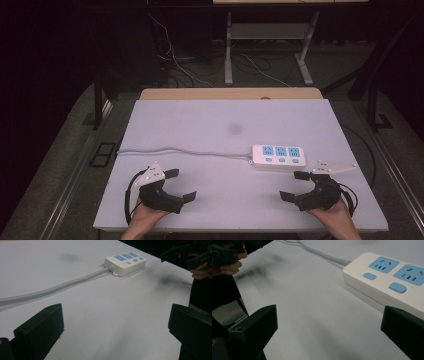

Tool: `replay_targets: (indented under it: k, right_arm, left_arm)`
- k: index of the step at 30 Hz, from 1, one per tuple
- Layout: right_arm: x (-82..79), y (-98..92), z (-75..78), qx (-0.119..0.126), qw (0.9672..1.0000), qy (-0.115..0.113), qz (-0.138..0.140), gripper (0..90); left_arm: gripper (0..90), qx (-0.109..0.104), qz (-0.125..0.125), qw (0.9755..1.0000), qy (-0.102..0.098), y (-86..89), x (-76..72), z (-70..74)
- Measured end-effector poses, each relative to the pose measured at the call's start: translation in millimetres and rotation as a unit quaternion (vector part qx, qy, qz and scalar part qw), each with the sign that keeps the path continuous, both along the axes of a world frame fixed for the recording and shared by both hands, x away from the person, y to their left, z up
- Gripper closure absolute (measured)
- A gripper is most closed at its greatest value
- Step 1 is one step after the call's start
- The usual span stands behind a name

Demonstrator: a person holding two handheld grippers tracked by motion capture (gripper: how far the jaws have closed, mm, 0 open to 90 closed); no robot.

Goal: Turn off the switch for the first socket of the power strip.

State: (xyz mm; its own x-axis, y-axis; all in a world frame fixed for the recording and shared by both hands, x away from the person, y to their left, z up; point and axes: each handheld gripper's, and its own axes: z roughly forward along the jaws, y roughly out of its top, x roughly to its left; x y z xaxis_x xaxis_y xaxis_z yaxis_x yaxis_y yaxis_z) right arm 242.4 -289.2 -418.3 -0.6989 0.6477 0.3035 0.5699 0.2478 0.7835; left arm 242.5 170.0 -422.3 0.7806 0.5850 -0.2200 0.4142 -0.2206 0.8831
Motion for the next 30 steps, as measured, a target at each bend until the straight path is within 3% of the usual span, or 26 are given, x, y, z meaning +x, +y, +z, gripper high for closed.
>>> replay_targets:
  k: [17,30]
  right_arm:
    - [2.7,1.2,7.6,-0.022,0.9996,0.018,0.004,0.5]
    - [16.1,3.7,27.2,-0.037,0.9989,0.018,0.023,0.5]
  left_arm:
    - [0.0,-0.002,0.002,1.0000,0.003,1.9,-0.1,-0.9]
    - [0.0,-0.001,0.000,1.0000,0.003,1.3,0.1,-1.4]
